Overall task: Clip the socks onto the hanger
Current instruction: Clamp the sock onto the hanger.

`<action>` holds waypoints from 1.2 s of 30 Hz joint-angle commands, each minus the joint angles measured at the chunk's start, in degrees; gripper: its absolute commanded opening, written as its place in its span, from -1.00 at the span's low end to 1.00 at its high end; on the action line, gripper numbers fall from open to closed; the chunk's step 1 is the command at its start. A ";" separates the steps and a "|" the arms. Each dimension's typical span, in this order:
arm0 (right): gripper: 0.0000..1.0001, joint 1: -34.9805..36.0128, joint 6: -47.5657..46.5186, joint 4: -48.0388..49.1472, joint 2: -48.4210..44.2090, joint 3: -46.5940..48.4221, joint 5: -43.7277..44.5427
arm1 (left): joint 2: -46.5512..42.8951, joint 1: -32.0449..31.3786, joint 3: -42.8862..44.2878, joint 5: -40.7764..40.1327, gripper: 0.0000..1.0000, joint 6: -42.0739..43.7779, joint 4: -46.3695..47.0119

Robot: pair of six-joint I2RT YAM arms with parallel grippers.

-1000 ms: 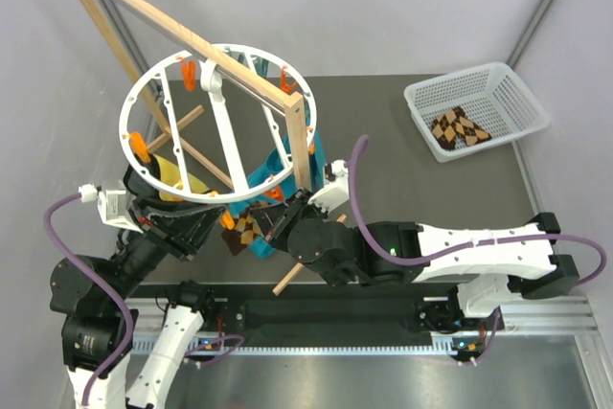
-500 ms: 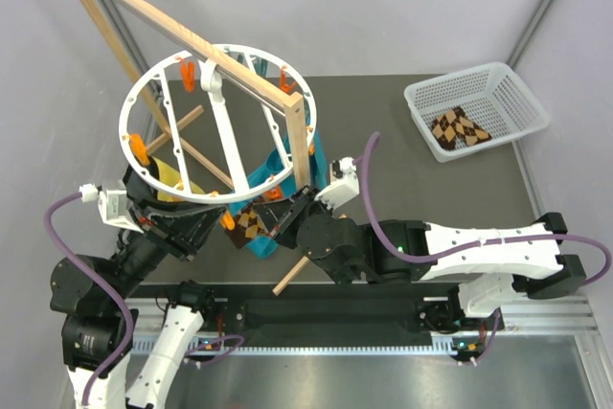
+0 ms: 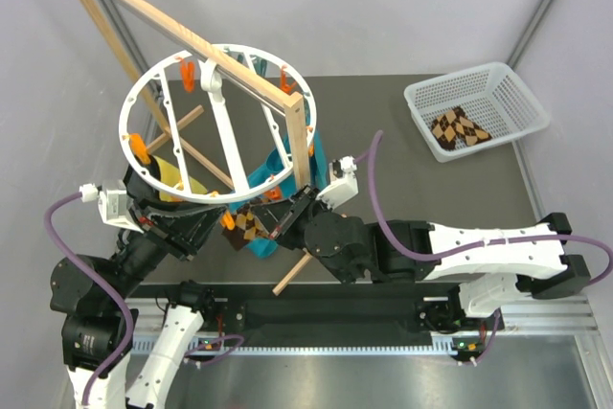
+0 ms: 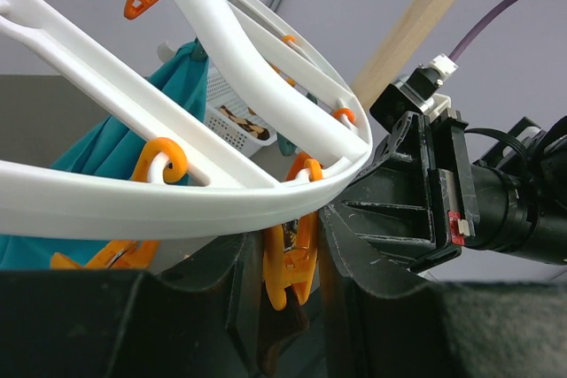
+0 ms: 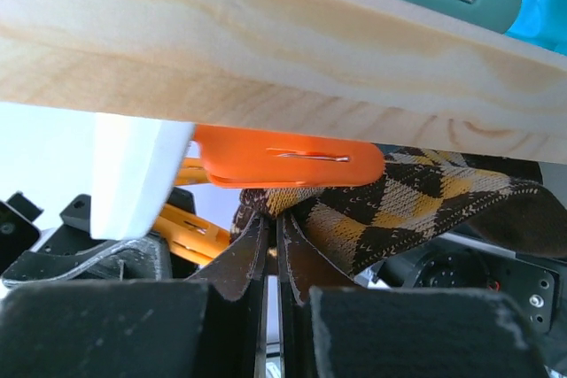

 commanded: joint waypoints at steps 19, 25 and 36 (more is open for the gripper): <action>-0.52 -2.42 -1.49 5.06 -2.00 -2.38 -5.27 | -0.75 -0.12 4.77 -6.21 0.51 1.90 -5.88; -0.20 -2.86 -10.27 1.54 -1.30 -0.28 -9.67 | -1.72 -0.12 8.82 -8.33 0.45 1.02 -11.35; 0.00 -2.34 -25.92 -5.39 -5.69 -0.45 -15.91 | -0.58 -0.12 13.83 -0.43 0.26 1.38 -16.98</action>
